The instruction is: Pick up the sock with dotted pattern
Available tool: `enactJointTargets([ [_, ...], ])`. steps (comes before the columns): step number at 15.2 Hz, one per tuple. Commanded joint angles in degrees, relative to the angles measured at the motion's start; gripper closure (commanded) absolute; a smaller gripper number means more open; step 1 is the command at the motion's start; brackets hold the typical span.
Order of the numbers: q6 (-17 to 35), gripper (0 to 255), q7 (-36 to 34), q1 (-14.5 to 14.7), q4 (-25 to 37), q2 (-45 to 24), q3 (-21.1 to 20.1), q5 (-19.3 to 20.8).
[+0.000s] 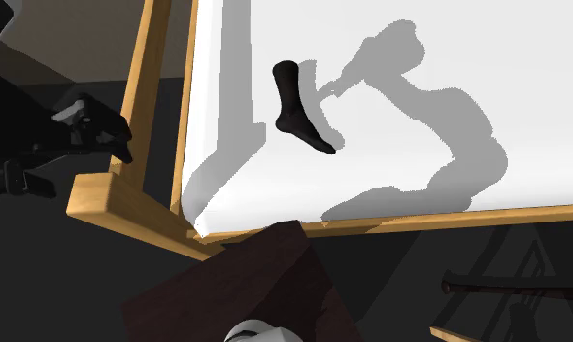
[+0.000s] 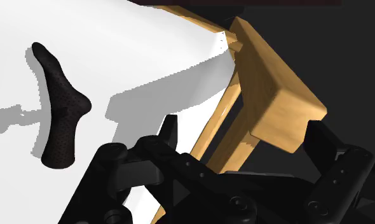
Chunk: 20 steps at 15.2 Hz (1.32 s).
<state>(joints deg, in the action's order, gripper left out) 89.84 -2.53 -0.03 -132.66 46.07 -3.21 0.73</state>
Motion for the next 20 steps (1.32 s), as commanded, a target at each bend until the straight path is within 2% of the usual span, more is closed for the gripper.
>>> enactJointTargets([
  [1, 0.00, 0, 0.00, 0.00, 0.00, 0.00, 0.00, 0.00],
  [10, 11.74, 0, 2.66, -4.57, -1.69, -11.01, 7.36, 2.55],
  [20, 23.10, 0, 6.36, -8.44, 1.82, -27.21, 15.42, 2.13],
])
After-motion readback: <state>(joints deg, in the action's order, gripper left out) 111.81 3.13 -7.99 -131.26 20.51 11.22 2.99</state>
